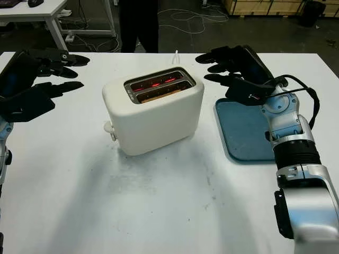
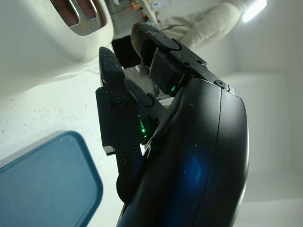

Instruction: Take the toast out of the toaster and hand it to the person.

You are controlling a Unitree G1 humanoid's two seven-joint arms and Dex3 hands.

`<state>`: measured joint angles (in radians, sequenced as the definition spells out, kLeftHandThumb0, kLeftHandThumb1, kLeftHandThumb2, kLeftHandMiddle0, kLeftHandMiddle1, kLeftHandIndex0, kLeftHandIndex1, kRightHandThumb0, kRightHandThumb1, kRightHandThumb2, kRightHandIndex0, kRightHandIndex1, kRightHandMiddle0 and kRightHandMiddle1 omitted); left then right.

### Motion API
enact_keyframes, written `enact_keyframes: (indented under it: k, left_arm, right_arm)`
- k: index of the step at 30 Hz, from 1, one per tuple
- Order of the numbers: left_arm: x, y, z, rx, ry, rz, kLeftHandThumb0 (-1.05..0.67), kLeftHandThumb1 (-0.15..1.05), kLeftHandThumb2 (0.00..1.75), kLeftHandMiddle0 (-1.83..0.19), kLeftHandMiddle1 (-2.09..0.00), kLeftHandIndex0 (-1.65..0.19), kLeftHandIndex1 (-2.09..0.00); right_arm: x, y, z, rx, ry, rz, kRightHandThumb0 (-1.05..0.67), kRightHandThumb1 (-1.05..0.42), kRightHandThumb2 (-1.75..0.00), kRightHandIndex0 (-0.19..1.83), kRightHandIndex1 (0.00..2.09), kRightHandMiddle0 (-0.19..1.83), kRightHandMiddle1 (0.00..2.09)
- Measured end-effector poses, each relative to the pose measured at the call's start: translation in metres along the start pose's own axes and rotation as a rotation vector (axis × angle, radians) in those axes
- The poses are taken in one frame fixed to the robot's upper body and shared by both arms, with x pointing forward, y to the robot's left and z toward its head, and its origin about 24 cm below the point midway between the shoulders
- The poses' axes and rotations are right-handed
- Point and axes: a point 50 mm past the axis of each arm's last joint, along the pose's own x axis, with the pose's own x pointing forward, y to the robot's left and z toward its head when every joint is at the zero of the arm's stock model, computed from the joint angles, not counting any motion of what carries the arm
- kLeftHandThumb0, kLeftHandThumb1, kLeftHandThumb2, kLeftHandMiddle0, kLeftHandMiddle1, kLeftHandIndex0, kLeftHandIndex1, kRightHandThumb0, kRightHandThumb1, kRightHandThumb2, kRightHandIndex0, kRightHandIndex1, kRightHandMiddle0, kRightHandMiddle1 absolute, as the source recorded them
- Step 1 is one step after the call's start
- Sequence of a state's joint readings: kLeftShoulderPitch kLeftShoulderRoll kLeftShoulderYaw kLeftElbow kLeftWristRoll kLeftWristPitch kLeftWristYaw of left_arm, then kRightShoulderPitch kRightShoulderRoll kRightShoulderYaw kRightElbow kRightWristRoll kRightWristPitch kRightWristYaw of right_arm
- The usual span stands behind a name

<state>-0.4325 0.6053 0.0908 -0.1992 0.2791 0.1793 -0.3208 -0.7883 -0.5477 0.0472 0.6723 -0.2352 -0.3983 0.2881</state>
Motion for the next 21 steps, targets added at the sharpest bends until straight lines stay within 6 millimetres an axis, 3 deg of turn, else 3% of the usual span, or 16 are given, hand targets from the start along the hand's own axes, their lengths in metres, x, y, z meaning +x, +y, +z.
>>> enact_keyframes:
  k: [21]
  left_arm:
    - [0.0001, -0.0002, -0.0003, 0.001, -0.003, -0.001, -0.35, 0.86, 0.01, -0.77, -0.44, -0.85, -0.01]
  right_arm:
    - [0.0001, 0.0003, 0.0001, 0.001, 0.000, 0.000, -0.27, -0.92, -0.01, 0.95, 0.00, 0.87, 0.00]
